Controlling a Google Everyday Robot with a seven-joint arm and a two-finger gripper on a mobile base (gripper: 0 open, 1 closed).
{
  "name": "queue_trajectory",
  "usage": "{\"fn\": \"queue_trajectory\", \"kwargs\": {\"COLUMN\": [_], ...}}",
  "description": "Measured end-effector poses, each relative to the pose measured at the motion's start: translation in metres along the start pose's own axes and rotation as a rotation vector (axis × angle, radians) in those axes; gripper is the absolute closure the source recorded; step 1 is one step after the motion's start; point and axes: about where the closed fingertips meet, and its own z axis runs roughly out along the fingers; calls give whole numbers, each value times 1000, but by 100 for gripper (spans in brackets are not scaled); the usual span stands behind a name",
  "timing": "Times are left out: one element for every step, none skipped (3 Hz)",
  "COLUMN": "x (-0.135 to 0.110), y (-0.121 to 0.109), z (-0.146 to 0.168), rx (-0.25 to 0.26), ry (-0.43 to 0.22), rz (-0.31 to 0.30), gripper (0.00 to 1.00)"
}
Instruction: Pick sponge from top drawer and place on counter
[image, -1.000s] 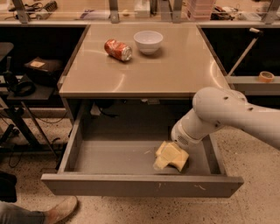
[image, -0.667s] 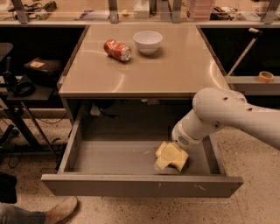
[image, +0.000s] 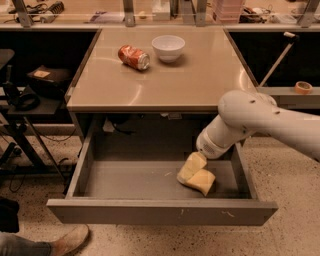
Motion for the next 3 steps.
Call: {"fn": "queue_trajectory", "kwargs": {"x": [-16, -22, 5], "y": [-52, -58, -41], "z": [2, -2, -4], "rx": [39, 50, 70], "ry": [4, -10, 5], "rz": [21, 22, 45], "gripper": [0, 0, 0]}}
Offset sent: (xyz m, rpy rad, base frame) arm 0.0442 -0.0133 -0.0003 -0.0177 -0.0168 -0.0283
